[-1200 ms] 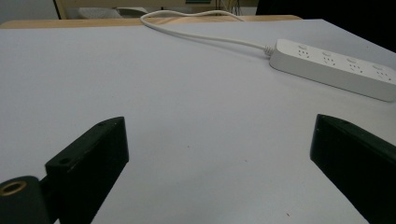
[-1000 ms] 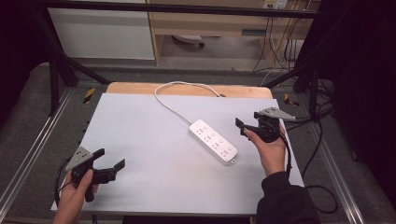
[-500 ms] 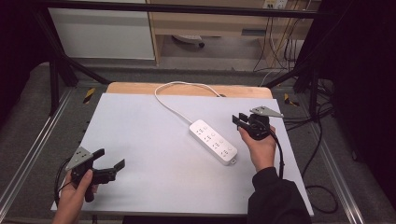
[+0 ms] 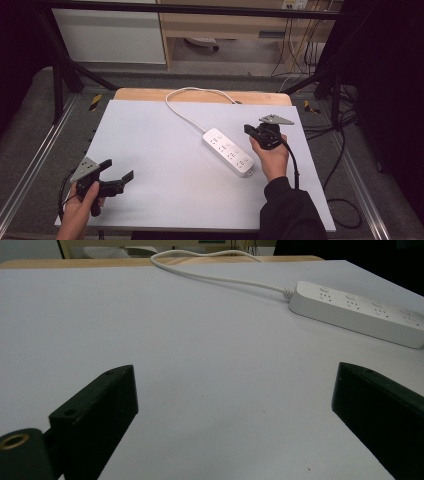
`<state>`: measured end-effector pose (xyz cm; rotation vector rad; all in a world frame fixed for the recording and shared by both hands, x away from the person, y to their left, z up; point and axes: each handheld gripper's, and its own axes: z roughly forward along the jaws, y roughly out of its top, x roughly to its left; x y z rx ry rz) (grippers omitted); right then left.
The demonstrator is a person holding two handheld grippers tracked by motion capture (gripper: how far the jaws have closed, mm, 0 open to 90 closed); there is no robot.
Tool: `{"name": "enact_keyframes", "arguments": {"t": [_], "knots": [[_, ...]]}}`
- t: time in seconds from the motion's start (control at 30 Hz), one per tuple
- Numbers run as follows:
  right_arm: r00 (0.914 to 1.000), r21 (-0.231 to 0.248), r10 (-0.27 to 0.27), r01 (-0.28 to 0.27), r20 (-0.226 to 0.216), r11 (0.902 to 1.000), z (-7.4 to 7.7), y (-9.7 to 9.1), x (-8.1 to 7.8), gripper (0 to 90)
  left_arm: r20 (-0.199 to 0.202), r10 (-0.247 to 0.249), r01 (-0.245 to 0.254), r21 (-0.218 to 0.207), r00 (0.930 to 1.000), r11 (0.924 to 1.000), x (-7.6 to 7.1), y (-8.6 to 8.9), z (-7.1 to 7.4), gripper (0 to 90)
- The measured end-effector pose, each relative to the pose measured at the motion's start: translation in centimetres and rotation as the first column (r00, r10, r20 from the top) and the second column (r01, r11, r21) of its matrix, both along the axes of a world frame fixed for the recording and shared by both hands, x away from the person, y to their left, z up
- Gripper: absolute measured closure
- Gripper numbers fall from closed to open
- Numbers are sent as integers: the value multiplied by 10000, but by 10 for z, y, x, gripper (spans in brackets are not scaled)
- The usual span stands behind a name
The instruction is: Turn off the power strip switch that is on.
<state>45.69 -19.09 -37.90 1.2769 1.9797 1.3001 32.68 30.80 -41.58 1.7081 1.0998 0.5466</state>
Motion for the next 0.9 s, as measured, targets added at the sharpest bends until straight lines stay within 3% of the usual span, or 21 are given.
{"name": "enact_keyframes", "arguments": {"t": [0.43, 0.9], "knots": [[9975, -155, 247, -258, -658, 9995, -15, 14, 8, 900, 2, -49, 49, 0, 10000, 10000, 0, 0, 0, 43], [9947, -269, 426, -453, -931, 9986, -24, 21, 10, 900, -20, -36, 36, 9, 10000, 10000, 0, 1, 0, 43]]}}
